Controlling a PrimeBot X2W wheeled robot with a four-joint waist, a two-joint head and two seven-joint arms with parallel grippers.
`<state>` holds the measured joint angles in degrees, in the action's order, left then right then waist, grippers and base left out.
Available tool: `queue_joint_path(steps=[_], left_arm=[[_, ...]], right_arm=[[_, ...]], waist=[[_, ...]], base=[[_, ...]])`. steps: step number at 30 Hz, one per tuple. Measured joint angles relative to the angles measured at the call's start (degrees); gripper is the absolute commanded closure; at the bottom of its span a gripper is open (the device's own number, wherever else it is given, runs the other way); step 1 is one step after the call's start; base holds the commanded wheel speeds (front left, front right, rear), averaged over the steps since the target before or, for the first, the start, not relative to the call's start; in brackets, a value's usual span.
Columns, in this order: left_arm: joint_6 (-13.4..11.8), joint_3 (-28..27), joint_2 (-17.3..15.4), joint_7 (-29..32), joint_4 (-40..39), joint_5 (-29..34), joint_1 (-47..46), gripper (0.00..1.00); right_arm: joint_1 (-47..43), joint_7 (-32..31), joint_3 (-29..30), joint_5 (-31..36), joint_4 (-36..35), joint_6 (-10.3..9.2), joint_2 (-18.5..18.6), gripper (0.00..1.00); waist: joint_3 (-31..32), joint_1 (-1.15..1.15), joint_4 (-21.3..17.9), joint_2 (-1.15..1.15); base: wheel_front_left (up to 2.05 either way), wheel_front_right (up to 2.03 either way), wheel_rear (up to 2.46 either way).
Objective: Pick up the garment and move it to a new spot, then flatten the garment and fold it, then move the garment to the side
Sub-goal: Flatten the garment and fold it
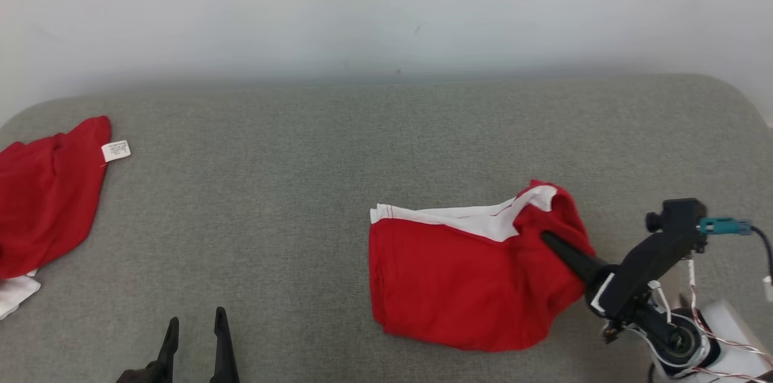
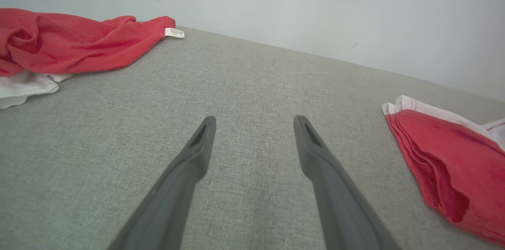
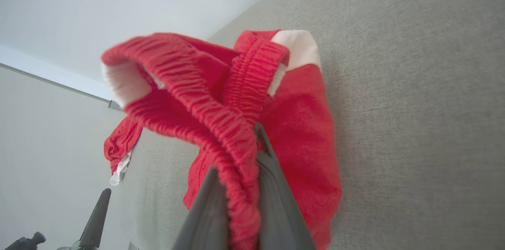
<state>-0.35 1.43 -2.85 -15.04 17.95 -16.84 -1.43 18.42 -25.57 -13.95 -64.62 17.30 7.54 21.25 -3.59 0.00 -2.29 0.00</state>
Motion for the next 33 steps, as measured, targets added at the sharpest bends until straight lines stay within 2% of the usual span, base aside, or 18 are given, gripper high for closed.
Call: queue_joint_path(steps=[6, 13, 18, 26, 27, 28, 33], left_arm=[[-0.2, 1.4, 0.0, 0.0, 0.4, -0.5, -0.2, 0.0], [-0.1, 2.8, 0.0, 0.0, 1.4, -1.0, -1.2, 0.0], [-0.2, 4.3, 0.0, 0.0, 2.0, -1.7, -2.2, 0.0], [-0.7, 6.2, 0.0, 0.0, 3.1, -2.9, -2.7, 0.0], [-0.7, 6.3, 0.0, 0.0, 3.1, -2.9, -2.7, 0.0], [-0.7, 6.4, 0.0, 0.0, 3.2, -3.0, -2.8, 0.0], [-1.0, 5.9, 0.0, 0.0, 3.4, -3.0, -2.6, 0.0]], right_arm=[[0.6, -5.2, 2.0, -0.7, 1.1, 0.0, -6.8, 1.0], [3.9, -7.7, 5.5, 2.8, 7.8, -0.01, -14.8, 1.0], [6.2, -7.5, 7.5, 7.1, 12.9, -0.08, -17.1, 1.0], [9.4, -2.7, 8.7, 11.9, 21.0, -0.09, -18.2, 1.0], [9.8, -2.0, 7.8, 11.9, 21.3, -0.09, -18.2, 0.78], [10.0, -1.4, 6.8, 11.9, 21.3, -0.08, -18.2, 0.0], [10.1, 1.4, 2.8, 12.3, 20.5, -0.08, -18.4, 0.0]], waist=[[0.3, 0.0, 1.8, 0.0], [0.2, 0.0, 4.6, 0.0], [-0.1, 0.0, 6.7, 0.0], [-0.5, 0.0, 9.5, 0.0], [-0.5, 0.0, 9.8, 0.0], [-0.5, 0.0, 9.9, 0.0], [0.2, 0.0, 9.7, 0.0]], base=[[0.0, 0.0, 0.0], [0.0, 0.0, 0.0], [0.0, 0.0, 0.0], [0.0, 0.0, 0.0], [0.0, 0.0, 0.0], [0.0, 0.0, 0.0], [0.0, 0.0, 0.0]])
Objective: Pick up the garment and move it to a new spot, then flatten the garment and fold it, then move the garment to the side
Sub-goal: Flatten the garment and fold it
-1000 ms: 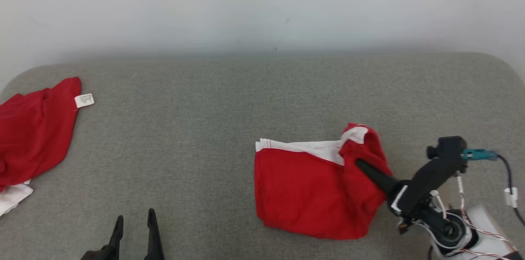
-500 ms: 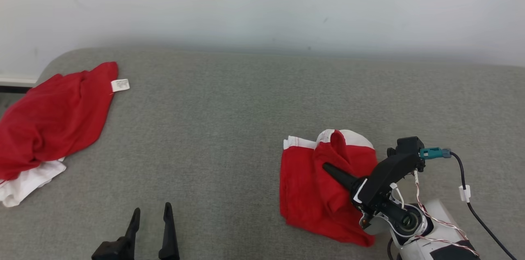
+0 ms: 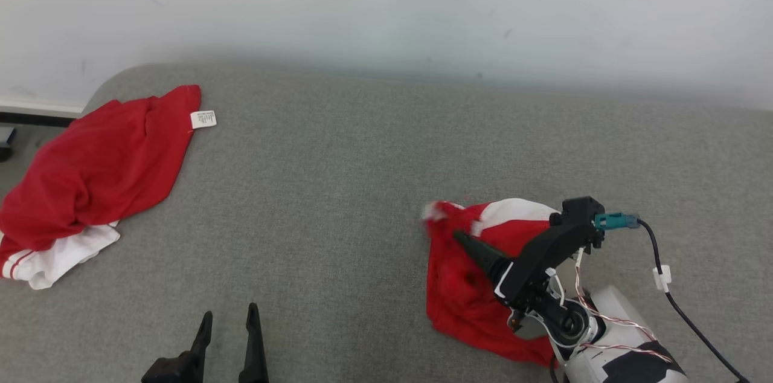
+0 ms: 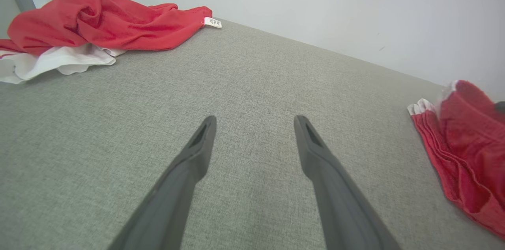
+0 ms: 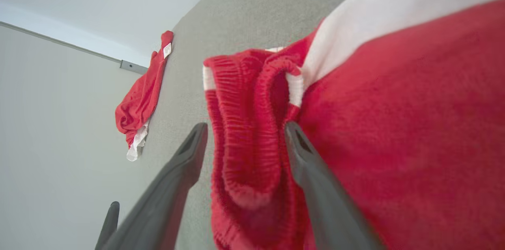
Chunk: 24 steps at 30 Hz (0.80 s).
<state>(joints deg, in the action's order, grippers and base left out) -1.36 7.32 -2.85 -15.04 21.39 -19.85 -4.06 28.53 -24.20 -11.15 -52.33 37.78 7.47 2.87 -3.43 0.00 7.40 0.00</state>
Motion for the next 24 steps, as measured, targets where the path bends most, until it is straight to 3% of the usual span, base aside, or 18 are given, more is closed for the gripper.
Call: queue_joint_path(steps=[4, 9, 16, 24], left_arm=[[0.0, -1.1, 0.0, 0.0, 0.0, 0.1, 0.7, 0.0], [0.3, -2.5, 0.0, 0.0, -0.3, 0.6, 1.7, 0.0], [0.6, -4.9, 0.0, 0.0, -2.2, 2.2, 3.3, 0.0], [0.8, -6.3, 0.0, 0.0, -3.8, 5.5, 3.9, 0.0]], right_arm=[[-0.5, 2.2, -1.9, 2.0, -4.5, 0.0, 0.3, 0.0], [-2.6, 6.5, -3.4, 4.9, -11.2, 0.0, 3.9, 0.0], [-9.8, 18.5, -1.3, 9.6, -17.8, 0.0, 10.3, 0.0], [-15.9, 32.5, 0.2, 18.0, -19.2, 0.0, 14.0, 0.0]], waist=[[0.7, 0.0, -0.9, 0.0], [1.3, 0.0, -2.2, 0.0], [2.0, -0.01, -4.6, 0.0], [1.9, -0.01, -6.5, 0.0]], base=[[0.0, 0.0, 0.0], [0.0, 0.0, 0.0], [0.0, 0.0, 0.0], [0.0, 0.0, 0.0]])
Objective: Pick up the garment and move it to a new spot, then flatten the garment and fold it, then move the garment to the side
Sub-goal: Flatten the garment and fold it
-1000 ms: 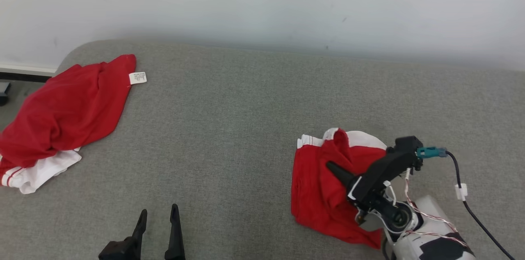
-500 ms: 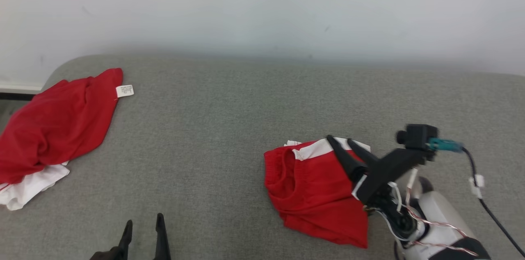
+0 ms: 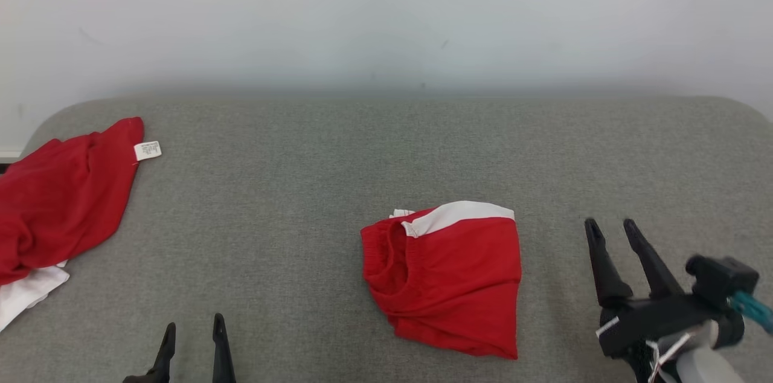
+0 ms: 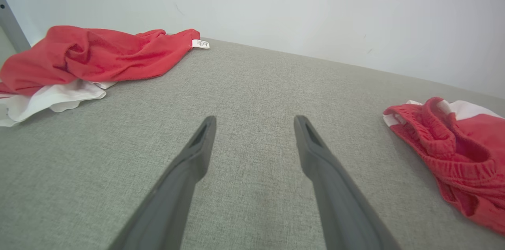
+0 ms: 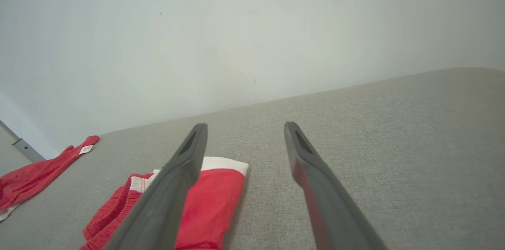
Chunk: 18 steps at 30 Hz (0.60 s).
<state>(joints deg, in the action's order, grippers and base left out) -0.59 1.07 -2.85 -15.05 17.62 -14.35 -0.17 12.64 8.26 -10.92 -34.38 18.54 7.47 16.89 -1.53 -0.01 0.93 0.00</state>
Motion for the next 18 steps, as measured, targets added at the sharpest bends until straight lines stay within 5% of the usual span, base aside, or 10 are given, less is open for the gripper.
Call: queue_joint_path(steps=[8, 18], left_arm=[[0.1, -0.5, 0.0, 0.0, -1.2, 1.3, 0.0, 0.0], [0.1, -1.0, 0.0, 0.0, -3.9, 4.1, 0.2, 0.0]], right_arm=[[-4.7, 6.5, 2.0, 7.4, -0.8, 0.0, -0.1, 0.0], [-14.4, 6.9, 11.3, 15.7, -12.3, 0.0, -8.7, 0.0]], waist=[[-0.4, 0.0, -1.7, 0.0], [-0.3, 0.01, -2.0, 0.0]], base=[[0.0, 0.0, 0.0], [0.0, 0.0, 0.0]])
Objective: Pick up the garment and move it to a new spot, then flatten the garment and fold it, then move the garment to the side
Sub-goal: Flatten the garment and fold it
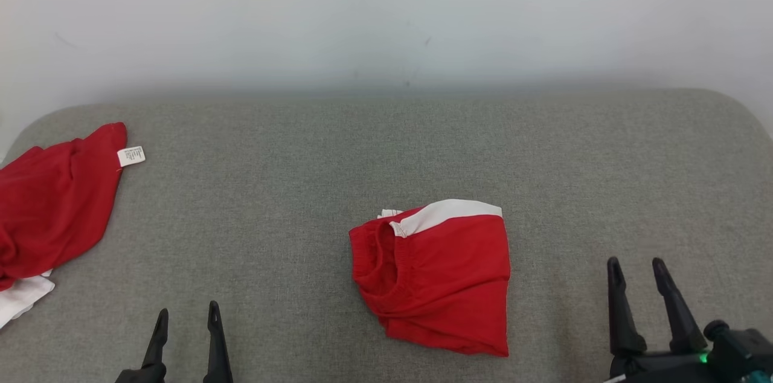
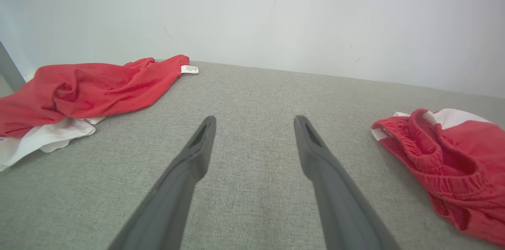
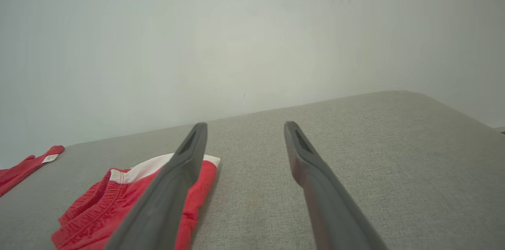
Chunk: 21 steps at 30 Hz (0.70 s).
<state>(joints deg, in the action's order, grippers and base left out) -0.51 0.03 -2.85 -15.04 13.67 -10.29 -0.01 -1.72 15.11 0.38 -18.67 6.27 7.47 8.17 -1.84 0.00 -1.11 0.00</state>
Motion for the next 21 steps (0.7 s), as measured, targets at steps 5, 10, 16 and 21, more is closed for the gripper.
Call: queue_joint_path(steps=[5, 10, 16, 21], left_arm=[[0.0, -0.3, 0.0, 0.0, -1.3, 1.3, 1.2, 0.0], [0.1, -0.2, 0.0, 0.0, -2.0, 2.8, 1.6, 0.0], [0.6, 0.3, 0.0, 0.0, -2.8, 4.9, 2.1, 0.0], [1.0, 0.3, 0.0, 0.0, -3.6, 5.2, 2.7, 0.0]], right_arm=[[-2.3, 0.0, 0.5, 1.7, -0.8, 0.0, -1.8, 0.0], [-3.2, 0.0, -0.2, 4.6, -1.5, 0.0, -2.2, 0.0], [-3.3, 0.0, -0.4, 5.4, -1.6, 0.0, -2.8, 0.0], [-3.3, 0.0, 0.2, 5.7, -1.5, 0.0, -3.2, 0.0]], waist=[[0.6, 0.0, -0.2, 0.0], [0.8, 0.0, -0.3, 0.0], [1.0, 0.0, -0.2, 0.0], [1.2, 0.0, -0.3, 0.0]], base=[[0.0, 0.0, 0.0], [0.0, 0.0, 0.0], [0.0, 0.0, 0.0], [0.0, 0.0, 0.0]])
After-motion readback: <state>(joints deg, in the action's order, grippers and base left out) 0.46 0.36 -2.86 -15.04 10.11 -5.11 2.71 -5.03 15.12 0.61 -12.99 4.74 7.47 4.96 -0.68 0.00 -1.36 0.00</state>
